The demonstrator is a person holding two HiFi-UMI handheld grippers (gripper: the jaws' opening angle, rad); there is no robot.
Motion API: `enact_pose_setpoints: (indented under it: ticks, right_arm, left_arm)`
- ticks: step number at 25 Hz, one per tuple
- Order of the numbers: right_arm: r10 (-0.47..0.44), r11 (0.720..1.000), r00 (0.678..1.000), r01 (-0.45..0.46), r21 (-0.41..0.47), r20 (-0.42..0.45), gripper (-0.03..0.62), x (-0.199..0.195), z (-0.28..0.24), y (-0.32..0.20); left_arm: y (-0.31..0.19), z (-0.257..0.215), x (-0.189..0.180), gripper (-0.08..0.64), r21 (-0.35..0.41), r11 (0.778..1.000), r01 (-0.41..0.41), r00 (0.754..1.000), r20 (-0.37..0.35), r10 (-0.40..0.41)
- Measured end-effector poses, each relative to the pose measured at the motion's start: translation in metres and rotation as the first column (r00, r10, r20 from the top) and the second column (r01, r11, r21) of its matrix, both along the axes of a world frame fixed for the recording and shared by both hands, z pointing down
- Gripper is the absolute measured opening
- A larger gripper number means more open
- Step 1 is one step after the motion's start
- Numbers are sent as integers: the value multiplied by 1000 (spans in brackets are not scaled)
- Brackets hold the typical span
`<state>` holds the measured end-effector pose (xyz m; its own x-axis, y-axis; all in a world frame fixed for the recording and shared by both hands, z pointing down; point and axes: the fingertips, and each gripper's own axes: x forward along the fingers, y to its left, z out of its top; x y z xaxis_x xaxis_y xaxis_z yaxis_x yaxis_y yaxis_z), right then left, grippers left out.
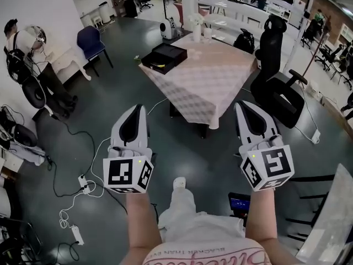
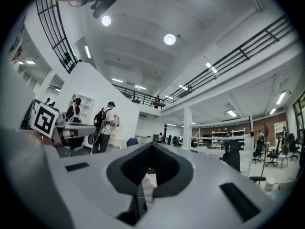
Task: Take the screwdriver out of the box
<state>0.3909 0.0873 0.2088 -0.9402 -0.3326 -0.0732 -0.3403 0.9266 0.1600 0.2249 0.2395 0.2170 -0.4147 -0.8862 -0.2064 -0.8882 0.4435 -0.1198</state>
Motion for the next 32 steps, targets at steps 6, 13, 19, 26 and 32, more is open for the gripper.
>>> enact_pose_setpoints:
  ticks: [6,13,19,26,32]
  right_arm:
    - [-8,999,999,10,41,-33,6,-80,2,-26]
    - [12,998,999,-9,57,-49,6,-168,2,-67]
    - [25,998,998,-21,65,-57,6,-233,1,-89]
    - [30,998,996,-25,60,-78,6,-281,14,-103]
    - [32,999,996,-29,40,-82,6,-303,23,-120]
  left_arm:
    - [-33,-1,-84,11,11,1000,1,1000,-13,0]
    - [-81,2,-169,11,-11,1000,-26,1000,-1,26]
    - [-103,1,-235,11,-9,1000,-22,1000,-9,22]
    - [-118,14,-274,11,-17,999,-33,999,-26,33]
    - [-130,23,-294,11,-30,999,-35,999,-31,34]
